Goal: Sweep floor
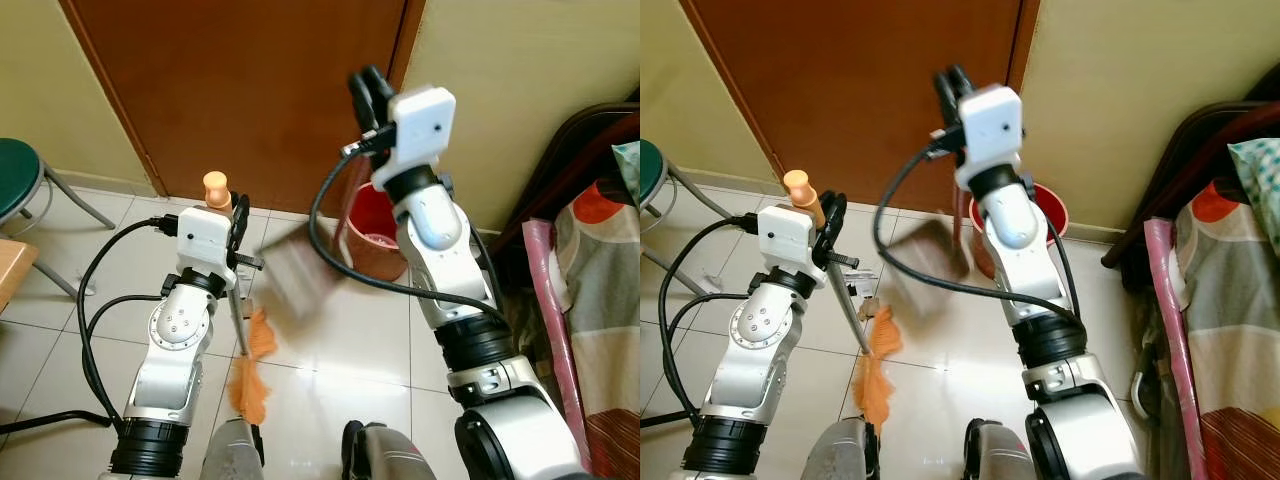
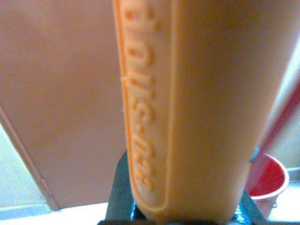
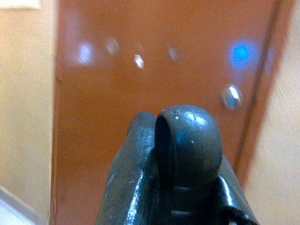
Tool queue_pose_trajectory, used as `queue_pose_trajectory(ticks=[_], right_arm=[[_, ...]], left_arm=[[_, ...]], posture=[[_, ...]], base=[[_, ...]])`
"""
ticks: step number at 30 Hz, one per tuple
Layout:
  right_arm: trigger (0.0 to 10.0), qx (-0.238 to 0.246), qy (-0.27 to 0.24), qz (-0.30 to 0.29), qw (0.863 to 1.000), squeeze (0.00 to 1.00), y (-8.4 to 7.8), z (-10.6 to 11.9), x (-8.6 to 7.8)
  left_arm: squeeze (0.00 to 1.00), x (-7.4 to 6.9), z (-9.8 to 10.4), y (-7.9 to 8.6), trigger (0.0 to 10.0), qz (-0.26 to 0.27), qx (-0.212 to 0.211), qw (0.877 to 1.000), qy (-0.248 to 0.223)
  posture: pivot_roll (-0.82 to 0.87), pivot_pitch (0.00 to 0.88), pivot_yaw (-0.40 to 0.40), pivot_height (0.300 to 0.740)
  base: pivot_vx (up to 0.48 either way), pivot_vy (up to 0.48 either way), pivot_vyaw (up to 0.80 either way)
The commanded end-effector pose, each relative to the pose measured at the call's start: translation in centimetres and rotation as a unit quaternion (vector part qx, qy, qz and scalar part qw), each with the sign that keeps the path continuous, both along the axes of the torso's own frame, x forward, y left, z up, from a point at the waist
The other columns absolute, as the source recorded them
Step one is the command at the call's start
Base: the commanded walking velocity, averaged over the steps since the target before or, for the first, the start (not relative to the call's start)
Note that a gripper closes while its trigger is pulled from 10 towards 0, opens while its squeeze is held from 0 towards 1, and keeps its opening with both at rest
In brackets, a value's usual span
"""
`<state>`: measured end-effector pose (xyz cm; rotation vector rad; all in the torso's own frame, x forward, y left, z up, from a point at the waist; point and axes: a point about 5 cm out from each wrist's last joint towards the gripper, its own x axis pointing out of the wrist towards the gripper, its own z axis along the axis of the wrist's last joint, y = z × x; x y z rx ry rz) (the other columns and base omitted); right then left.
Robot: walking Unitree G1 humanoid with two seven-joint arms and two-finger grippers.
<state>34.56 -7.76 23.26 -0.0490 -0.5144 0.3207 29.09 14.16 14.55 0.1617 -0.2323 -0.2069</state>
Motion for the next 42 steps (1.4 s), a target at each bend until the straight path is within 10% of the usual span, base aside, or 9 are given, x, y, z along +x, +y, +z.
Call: queue_pose_trajectory(ticks=[1, 14, 16, 18, 42], right_arm=[[10.0, 0.032, 0.001, -0.020, 0.999, 0.00, -0.9, 0.6, 0.0], [10.0, 0.056, 0.220, -0.193, 0.955, 0.00, -9.2, -9.7, -1.3], [10.0, 0.041, 0.239, -0.229, 0.943, 0.00, -10.5, -11.0, -2.0], [10.0, 0.021, 0.247, -0.252, 0.936, 0.00, -11.2, -11.6, -2.7], [10.0, 0.083, 0.278, -0.253, 0.923, 0.00, -10.8, -12.5, -2.9]], left_arm=[[0.00, -0.2, -0.5, 0.2, 10.0, 0.011, 0.010, 1.000, 0.011], [0.00, -2.1, 0.5, 0.2, 10.0, 0.056, 0.023, 0.998, -0.010], [0.00, -2.1, -0.5, 2.3, 10.0, 0.177, 0.042, 0.983, 0.007], [0.00, -2.4, -0.8, 3.0, 10.0, 0.185, 0.056, 0.981, 0.003], [0.00, -1.7, 1.9, 1.4, 10.0, 0.093, 0.052, 0.993, -0.053]], posture=[[0.06, 0.135, -0.032, 0.740], [0.07, 0.148, -0.048, 0.740], [0.06, 0.128, -0.074, 0.740], [0.05, 0.122, -0.080, 0.740], [0.02, 0.080, -0.024, 0.740]], base=[[0.000, 0.000, 0.00], [0.000, 0.000, 0.00], [0.000, 0.000, 0.00], [0.000, 0.000, 0.00], [0.000, 0.000, -0.18]])
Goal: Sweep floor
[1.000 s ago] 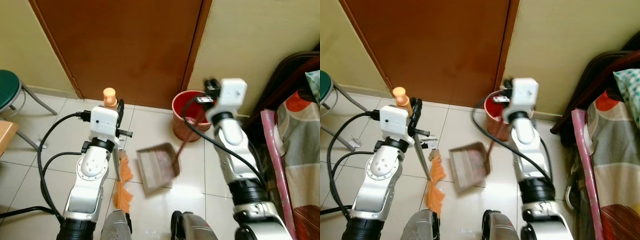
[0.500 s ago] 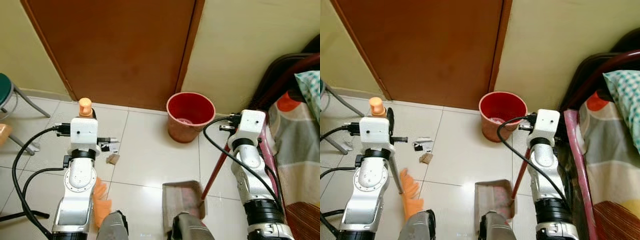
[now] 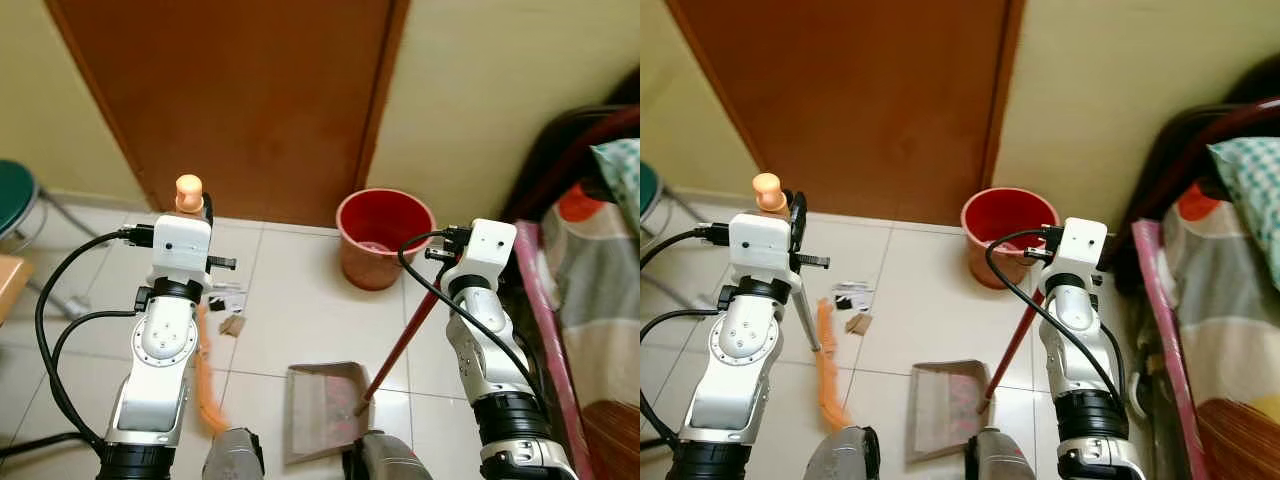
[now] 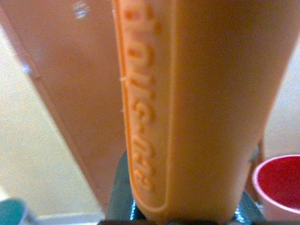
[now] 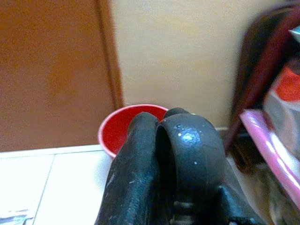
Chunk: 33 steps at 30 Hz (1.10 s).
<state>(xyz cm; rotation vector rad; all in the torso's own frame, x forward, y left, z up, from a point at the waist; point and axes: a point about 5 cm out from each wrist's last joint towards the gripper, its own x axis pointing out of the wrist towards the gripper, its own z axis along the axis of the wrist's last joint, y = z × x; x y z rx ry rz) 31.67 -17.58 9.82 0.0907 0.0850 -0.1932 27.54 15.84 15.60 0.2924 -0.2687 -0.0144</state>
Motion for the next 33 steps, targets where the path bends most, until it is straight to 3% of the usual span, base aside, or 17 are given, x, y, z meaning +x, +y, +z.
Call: queue_pose_trajectory(ticks=[1, 9, 17, 24, 33], right_arm=[[10.0, -0.014, -0.021, -0.015, 1.000, 0.00, -1.1, 1.1, 0.0], [10.0, -0.011, -0.022, -0.033, 0.999, 0.00, -1.9, 0.8, -1.0], [10.0, -0.021, -0.010, -0.030, 0.999, 0.00, -2.1, 0.0, -1.8], [10.0, -0.023, -0.013, -0.022, 0.999, 0.00, -1.6, 0.2, -1.6], [10.0, -0.030, -0.013, -0.023, 0.999, 0.00, -2.2, 0.1, -1.8]], left_arm=[[0.00, -0.2, 0.9, -0.2, 10.0, -0.009, 0.003, 1.000, -0.018], [0.00, -0.9, 0.1, 0.4, 10.0, -0.007, 0.006, 1.000, -0.007], [0.00, -0.6, 0.9, 0.1, 10.0, -0.012, 0.006, 1.000, -0.020], [0.00, -0.7, 1.5, 0.0, 10.0, -0.013, 0.011, 0.999, -0.031], [0.00, -0.7, 1.2, -0.1, 10.0, -0.011, 0.007, 0.999, -0.031]], posture=[[0.02, 0.080, -0.024, 0.740], [0.03, 0.061, -0.018, 0.740], [0.03, 0.058, -0.015, 0.740], [0.04, 0.057, -0.017, 0.740], [0.03, 0.033, -0.018, 0.740]], base=[[0.000, 0.000, -0.80], [0.000, 0.000, -0.36], [0.000, 0.000, -0.37], [0.277, 0.000, -0.53], [0.331, 0.000, 0.00]])
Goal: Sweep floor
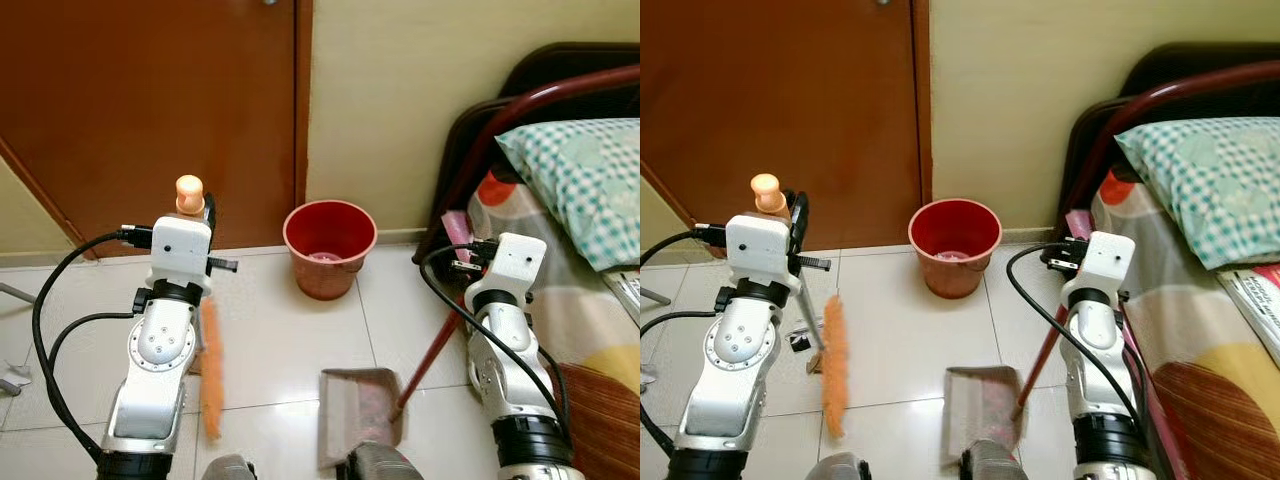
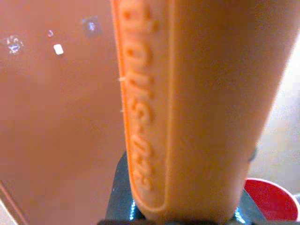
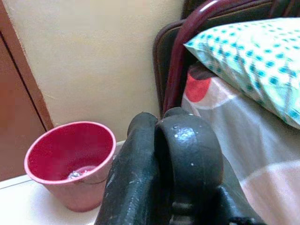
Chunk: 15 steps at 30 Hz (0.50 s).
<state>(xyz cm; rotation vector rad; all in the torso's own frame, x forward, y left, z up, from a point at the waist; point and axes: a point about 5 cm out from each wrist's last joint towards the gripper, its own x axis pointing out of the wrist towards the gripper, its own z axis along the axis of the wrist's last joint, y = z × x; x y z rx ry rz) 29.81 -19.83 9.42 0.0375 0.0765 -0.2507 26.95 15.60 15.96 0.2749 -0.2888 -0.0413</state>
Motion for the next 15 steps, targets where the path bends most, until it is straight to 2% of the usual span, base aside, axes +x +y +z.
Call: queue_pose_trajectory(ticks=[1, 9, 13, 15], right_arm=[[10.0, -0.003, -0.012, 0.005, 1.000, 0.00, -0.1, 0.5, 0.1], [10.0, -0.012, -0.008, -0.004, 1.000, 0.00, -0.9, 0.1, 0.0], [10.0, -0.012, -0.013, -0.003, 1.000, 0.00, -0.7, 0.1, 0.2], [10.0, -0.005, -0.033, -0.005, 0.999, 0.00, -0.4, 0.6, 0.5]], left_arm=[[0.00, 0.0, 0.8, 0.1, 10.0, 0.004, 0.013, 1.000, -0.023], [0.00, 1.2, 1.3, -0.1, 10.0, 0.003, 0.010, 0.999, -0.037], [0.00, 1.4, 1.3, -0.1, 10.0, 0.003, 0.010, 0.999, -0.038], [0.00, 1.4, 1.2, -0.1, 10.0, 0.002, 0.009, 0.999, -0.039]], posture=[[0.03, 0.033, -0.018, 0.740], [0.02, 0.000, -0.013, 0.740], [0.02, 0.000, -0.010, 0.740], [0.03, 0.000, -0.008, 0.740]], base=[[0.337, 0.000, 0.00], [0.323, 0.000, 0.00], [0.319, 0.000, 0.00], [0.319, 0.000, 0.00]])
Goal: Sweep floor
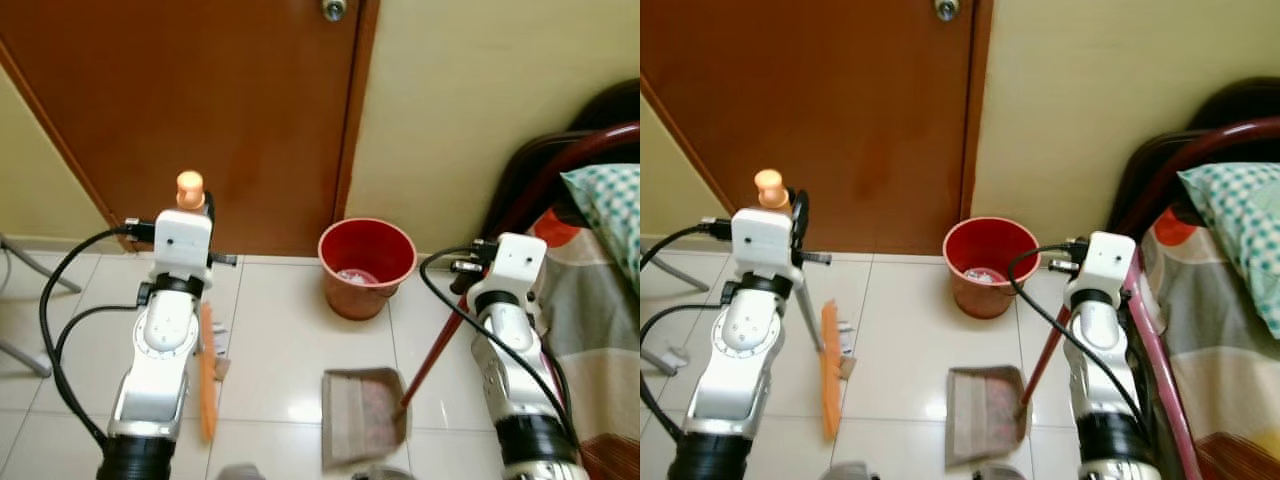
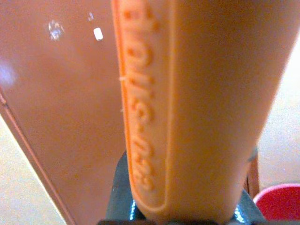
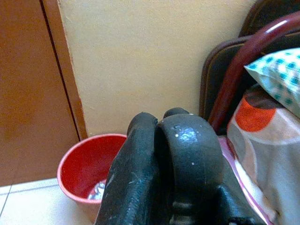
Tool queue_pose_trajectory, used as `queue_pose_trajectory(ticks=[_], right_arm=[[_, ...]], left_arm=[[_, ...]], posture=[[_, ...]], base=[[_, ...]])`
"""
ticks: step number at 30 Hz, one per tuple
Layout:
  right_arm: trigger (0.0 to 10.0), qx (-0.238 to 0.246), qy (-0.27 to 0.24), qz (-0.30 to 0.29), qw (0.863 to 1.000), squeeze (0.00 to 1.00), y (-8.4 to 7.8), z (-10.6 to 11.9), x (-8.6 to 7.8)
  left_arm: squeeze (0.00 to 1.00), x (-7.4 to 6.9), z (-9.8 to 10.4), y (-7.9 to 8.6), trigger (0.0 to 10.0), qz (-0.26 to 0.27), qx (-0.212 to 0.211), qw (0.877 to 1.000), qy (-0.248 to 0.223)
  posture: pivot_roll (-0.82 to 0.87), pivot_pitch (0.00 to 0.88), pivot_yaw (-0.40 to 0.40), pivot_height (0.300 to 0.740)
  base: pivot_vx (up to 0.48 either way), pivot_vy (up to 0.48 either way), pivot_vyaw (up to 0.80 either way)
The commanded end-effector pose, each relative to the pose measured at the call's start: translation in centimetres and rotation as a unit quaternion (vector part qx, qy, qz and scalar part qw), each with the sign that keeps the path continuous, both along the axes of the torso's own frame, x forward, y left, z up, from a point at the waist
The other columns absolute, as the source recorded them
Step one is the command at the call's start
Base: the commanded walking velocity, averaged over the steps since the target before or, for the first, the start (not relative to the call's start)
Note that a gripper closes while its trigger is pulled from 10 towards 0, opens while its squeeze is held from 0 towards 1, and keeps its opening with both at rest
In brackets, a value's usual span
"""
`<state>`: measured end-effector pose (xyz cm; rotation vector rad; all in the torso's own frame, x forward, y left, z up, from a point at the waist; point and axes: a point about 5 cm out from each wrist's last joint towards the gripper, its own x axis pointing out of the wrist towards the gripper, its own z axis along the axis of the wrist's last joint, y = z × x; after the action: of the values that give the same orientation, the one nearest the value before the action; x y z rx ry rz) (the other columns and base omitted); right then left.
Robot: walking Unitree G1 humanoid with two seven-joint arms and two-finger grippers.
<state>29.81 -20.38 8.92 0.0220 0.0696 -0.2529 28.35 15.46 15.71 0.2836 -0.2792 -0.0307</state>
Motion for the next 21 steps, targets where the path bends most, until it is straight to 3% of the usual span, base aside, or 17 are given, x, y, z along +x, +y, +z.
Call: queue_pose_trajectory(ticks=[1, 15, 21], right_arm=[[10.0, -0.001, -0.036, 0.001, 0.999, 0.00, 0.37, 1.37, 0.67], [10.0, -0.009, -0.042, 0.001, 0.999, 0.00, 0.38, 1.39, 0.97], [10.0, -0.008, -0.040, 0.002, 0.999, 0.00, 0.49, 1.22, 0.99]], left_arm=[[0.00, 0.06, 1.50, 0.02, 10.0, -0.005, 0.007, 0.999, -0.043], [0.00, -0.07, 1.49, 0.05, 10.0, -0.003, 0.008, 0.999, -0.046], [0.00, -0.03, 1.82, 0.11, 10.0, -0.004, 0.009, 0.999, -0.053]], posture=[[0.03, 0.000, -0.008, 0.740], [0.04, 0.000, -0.007, 0.740], [0.04, 0.000, -0.005, 0.740]], base=[[0.319, 0.000, 0.00], [0.303, 0.000, 0.00], [0.000, 0.000, 0.00]])
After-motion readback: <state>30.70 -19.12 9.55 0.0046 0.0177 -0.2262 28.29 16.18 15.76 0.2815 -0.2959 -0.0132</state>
